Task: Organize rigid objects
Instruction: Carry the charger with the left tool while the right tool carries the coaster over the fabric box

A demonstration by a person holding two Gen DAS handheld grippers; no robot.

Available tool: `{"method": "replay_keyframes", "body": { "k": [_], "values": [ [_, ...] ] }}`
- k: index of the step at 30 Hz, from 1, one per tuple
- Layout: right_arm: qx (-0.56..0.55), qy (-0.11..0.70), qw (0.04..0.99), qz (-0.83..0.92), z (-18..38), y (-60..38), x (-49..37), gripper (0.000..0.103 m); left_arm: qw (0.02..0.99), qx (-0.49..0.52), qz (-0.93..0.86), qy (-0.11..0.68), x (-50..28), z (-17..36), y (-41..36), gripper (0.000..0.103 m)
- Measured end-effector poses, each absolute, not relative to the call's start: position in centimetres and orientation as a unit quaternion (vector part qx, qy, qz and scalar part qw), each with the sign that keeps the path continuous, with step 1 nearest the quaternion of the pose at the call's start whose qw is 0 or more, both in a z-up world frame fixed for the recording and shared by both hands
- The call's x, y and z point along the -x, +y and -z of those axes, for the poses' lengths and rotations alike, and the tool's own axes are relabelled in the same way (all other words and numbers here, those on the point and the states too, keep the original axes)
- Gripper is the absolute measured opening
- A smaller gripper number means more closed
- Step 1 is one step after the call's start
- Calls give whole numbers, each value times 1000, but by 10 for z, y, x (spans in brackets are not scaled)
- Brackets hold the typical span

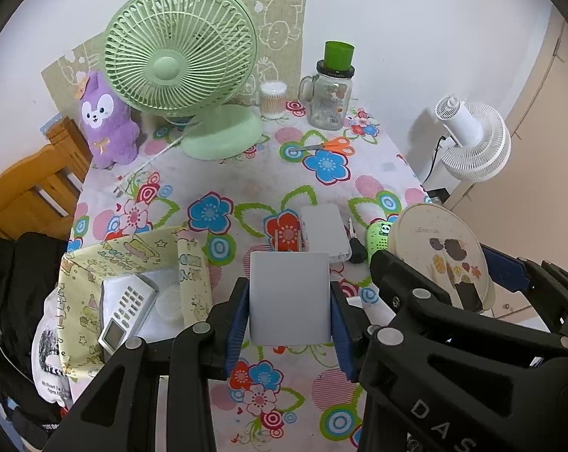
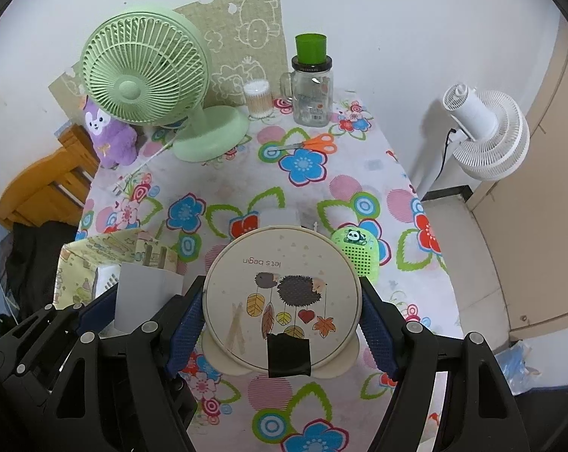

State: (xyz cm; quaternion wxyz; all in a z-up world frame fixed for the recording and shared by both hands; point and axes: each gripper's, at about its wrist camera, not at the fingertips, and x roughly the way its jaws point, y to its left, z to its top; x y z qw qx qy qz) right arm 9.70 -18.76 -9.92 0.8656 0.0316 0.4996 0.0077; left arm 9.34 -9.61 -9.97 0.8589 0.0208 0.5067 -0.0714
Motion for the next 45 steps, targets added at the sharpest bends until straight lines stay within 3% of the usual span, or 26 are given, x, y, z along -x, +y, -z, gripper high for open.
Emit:
{"method": "replay_keyframes", "body": {
  "k": [45],
  "values": [
    [5, 491, 871, -23, 100, -69, -102, 78, 863, -16, 65, 500, -93, 101, 13, 41]
  ]
}}
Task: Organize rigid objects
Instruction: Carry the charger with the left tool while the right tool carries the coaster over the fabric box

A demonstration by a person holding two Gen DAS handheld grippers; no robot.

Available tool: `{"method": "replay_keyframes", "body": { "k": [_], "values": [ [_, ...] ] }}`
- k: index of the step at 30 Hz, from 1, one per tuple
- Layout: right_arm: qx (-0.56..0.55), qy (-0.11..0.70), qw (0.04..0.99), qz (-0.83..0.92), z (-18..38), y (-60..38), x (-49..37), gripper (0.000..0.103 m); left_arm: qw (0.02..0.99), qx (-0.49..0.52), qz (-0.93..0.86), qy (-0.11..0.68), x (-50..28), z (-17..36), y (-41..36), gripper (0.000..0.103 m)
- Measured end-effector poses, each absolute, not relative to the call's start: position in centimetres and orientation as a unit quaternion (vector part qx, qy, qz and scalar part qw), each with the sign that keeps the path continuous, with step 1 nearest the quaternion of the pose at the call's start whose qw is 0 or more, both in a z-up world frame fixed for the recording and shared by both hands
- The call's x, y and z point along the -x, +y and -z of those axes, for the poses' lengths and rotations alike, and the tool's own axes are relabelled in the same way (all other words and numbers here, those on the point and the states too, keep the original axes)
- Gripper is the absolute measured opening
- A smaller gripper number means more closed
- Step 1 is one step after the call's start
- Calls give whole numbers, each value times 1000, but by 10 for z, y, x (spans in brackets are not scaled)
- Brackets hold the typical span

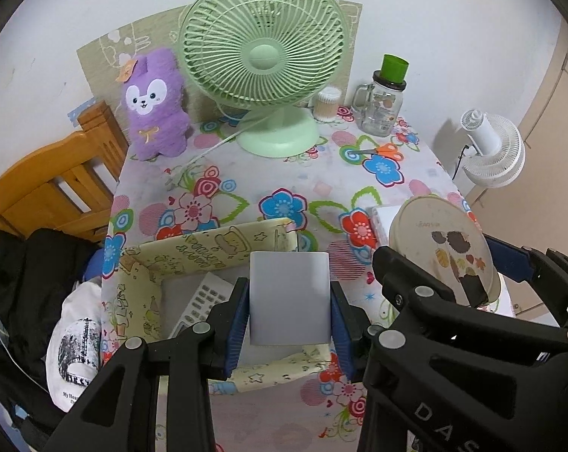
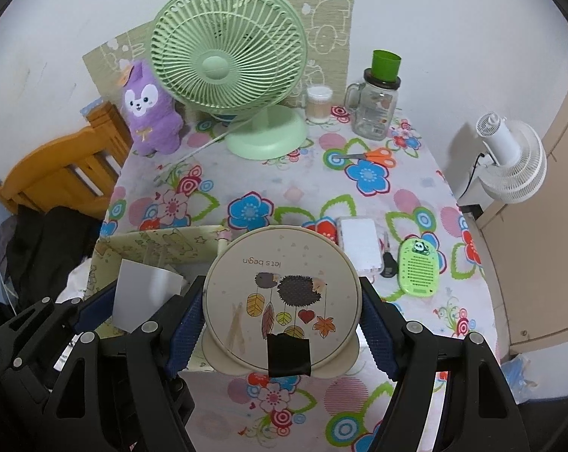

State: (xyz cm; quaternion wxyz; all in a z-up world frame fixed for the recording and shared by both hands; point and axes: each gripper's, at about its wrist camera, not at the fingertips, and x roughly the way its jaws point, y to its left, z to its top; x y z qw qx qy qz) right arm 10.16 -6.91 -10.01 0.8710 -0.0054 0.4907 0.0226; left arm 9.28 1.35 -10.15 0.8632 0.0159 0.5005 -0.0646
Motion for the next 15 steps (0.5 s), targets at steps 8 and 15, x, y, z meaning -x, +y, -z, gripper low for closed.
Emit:
{"method": "replay_keyframes", "body": {
  "k": [8, 15],
  "values": [
    [13, 496, 867, -29, 109, -49, -108, 78, 859, -12, 58, 508, -98, 111, 34, 41],
    [24, 506, 861, -40, 123, -31, -116, 78, 853, -9, 45, 519, -104, 126, 52, 41]
  ]
}}
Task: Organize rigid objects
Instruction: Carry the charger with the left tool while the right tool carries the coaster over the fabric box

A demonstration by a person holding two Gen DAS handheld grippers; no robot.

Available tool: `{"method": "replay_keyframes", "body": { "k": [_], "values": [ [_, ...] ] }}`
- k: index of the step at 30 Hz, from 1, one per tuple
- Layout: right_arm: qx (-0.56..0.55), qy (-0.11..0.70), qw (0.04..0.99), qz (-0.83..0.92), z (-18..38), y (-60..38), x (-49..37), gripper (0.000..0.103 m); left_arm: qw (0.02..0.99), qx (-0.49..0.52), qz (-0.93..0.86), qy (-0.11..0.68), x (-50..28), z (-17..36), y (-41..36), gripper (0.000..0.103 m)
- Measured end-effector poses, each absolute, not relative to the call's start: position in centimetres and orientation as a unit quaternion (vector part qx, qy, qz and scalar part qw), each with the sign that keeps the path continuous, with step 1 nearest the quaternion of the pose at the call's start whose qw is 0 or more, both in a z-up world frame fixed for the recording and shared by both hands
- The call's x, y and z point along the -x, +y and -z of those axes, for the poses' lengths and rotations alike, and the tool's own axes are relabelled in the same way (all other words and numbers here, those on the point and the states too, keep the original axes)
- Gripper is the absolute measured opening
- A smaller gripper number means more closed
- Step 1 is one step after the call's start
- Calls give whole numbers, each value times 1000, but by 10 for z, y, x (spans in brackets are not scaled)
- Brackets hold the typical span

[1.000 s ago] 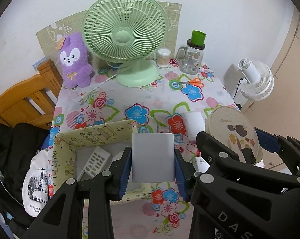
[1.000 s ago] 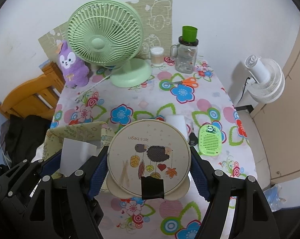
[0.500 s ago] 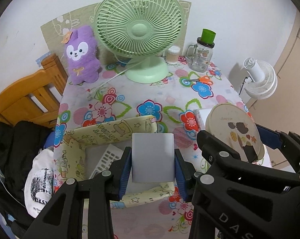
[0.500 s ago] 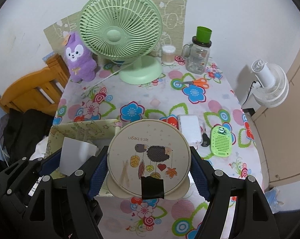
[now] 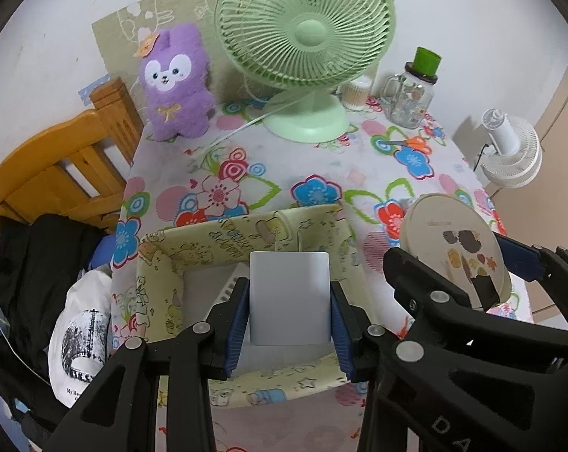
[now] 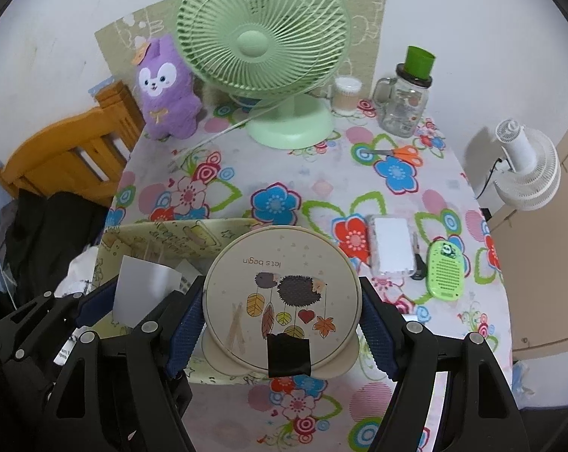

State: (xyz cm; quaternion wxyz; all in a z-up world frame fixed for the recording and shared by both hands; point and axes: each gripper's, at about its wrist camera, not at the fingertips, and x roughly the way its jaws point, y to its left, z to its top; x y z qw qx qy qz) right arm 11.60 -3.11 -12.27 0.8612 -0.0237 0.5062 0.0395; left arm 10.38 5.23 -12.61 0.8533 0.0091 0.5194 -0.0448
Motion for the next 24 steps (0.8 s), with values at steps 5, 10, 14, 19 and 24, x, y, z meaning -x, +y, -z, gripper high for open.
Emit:
{"method": "replay_keyframes", "body": {
  "k": [5, 10, 14, 19, 24],
  "values": [
    [32, 517, 854, -48, 135, -21, -121, 78, 846, -7, 40, 531, -106, 138, 61, 41],
    [43, 527, 847, -54, 148, -13, -126, 78, 838, -4, 35, 544, -109, 151, 68, 41],
    [49, 534, 842, -58, 160, -9, -130, 78, 832, -11, 31, 554, -111, 164, 71, 41],
    [63, 542, 836, -58, 174, -3, -135, 78, 820, -5, 31, 572, -110, 182, 77, 41],
    [69, 552, 828, -65, 187, 3, -141, 78, 808, 5, 30, 589, -109, 199, 85, 41]
  ]
}}
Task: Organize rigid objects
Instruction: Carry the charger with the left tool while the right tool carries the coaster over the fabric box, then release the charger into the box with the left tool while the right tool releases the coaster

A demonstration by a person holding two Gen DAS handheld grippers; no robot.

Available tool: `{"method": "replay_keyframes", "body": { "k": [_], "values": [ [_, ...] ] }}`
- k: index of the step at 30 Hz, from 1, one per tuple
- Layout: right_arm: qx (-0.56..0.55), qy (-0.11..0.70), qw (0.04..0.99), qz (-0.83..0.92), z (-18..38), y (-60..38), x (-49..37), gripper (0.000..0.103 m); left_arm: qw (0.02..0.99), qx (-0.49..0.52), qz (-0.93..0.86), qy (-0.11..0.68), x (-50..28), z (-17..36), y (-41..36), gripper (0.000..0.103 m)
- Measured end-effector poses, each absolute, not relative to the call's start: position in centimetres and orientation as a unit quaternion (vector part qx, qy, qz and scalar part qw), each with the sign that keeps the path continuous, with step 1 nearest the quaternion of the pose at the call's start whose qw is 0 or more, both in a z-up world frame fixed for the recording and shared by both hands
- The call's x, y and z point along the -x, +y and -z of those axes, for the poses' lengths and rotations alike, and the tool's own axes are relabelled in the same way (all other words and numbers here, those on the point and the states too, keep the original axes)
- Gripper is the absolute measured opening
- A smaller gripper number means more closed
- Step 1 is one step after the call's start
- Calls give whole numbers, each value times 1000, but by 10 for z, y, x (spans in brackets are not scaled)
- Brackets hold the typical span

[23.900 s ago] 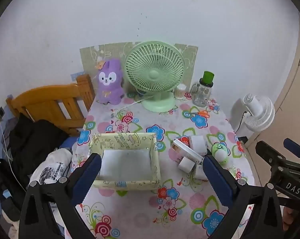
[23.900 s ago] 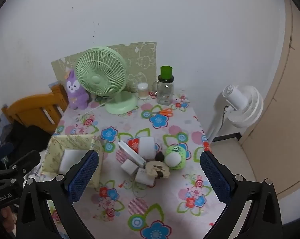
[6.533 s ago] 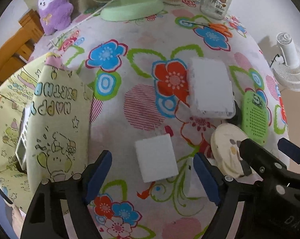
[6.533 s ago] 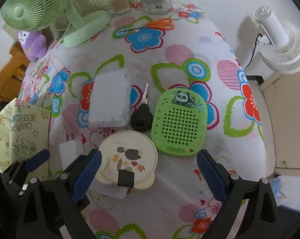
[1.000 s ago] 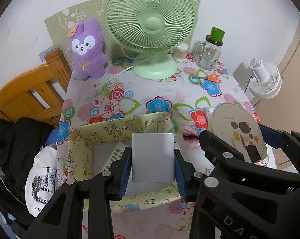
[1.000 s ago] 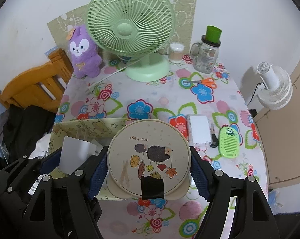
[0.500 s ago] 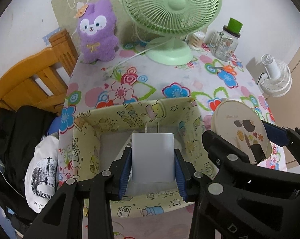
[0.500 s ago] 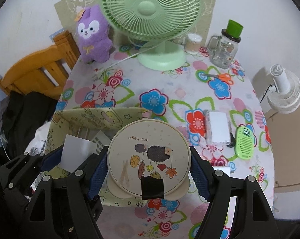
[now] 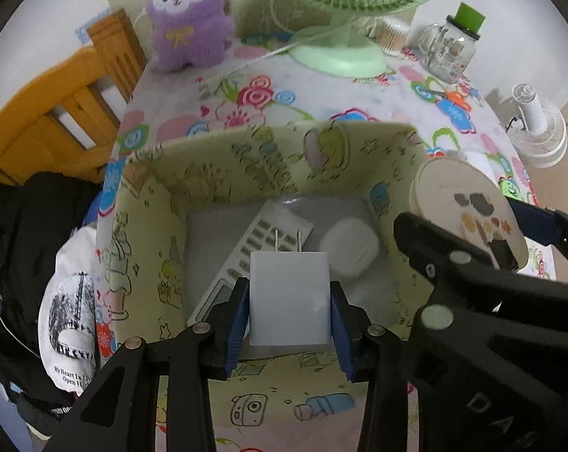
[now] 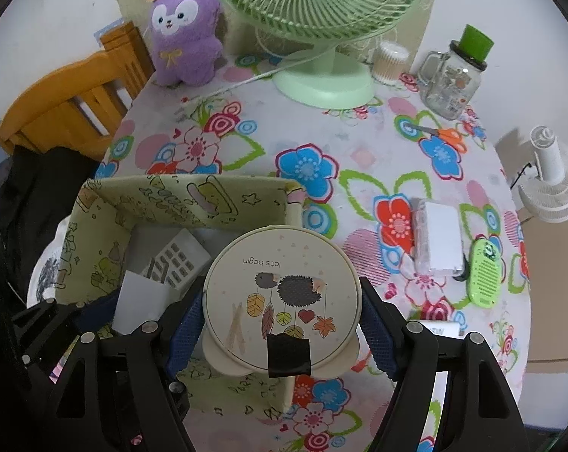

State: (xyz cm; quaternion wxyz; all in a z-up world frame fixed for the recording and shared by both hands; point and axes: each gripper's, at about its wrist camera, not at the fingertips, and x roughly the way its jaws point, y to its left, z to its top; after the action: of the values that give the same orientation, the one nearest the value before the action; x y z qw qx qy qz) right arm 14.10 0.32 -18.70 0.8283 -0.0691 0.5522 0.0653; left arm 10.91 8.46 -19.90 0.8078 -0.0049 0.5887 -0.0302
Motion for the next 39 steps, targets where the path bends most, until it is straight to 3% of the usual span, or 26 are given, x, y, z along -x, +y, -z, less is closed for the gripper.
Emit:
{"method": "replay_keyframes", "body": {
  "k": [9, 11, 12, 16, 19, 25, 29, 39],
  "values": [
    [94, 553, 825, -71, 199, 18, -149, 77, 793, 9, 46, 607, -110, 212, 94, 43],
    [94, 554, 824, -73, 201, 21, -150, 77, 794, 12, 46, 606, -110, 212, 95, 49],
    [94, 555, 823, -74, 202, 22, -151, 77, 793, 16, 45, 607, -110, 211, 96, 62],
    [96, 551, 825, -77, 202, 27, -154, 78, 793, 31, 49, 607, -113, 208, 99, 68],
    [87, 549, 827, -82, 202, 30, -157, 78, 795, 27, 43, 604, -116, 205, 101, 83],
    [83, 545, 831, -80, 203, 34, -159, 79, 800, 15, 37, 599, -120, 201, 104, 89],
    [73, 551, 826, -94, 205, 33, -160, 91, 802, 13, 38, 596, -121, 198, 103, 93],
    [65, 558, 822, -92, 201, 23, -150, 93, 808, -12, 50, 587, -116, 189, 91, 97]
  ]
}}
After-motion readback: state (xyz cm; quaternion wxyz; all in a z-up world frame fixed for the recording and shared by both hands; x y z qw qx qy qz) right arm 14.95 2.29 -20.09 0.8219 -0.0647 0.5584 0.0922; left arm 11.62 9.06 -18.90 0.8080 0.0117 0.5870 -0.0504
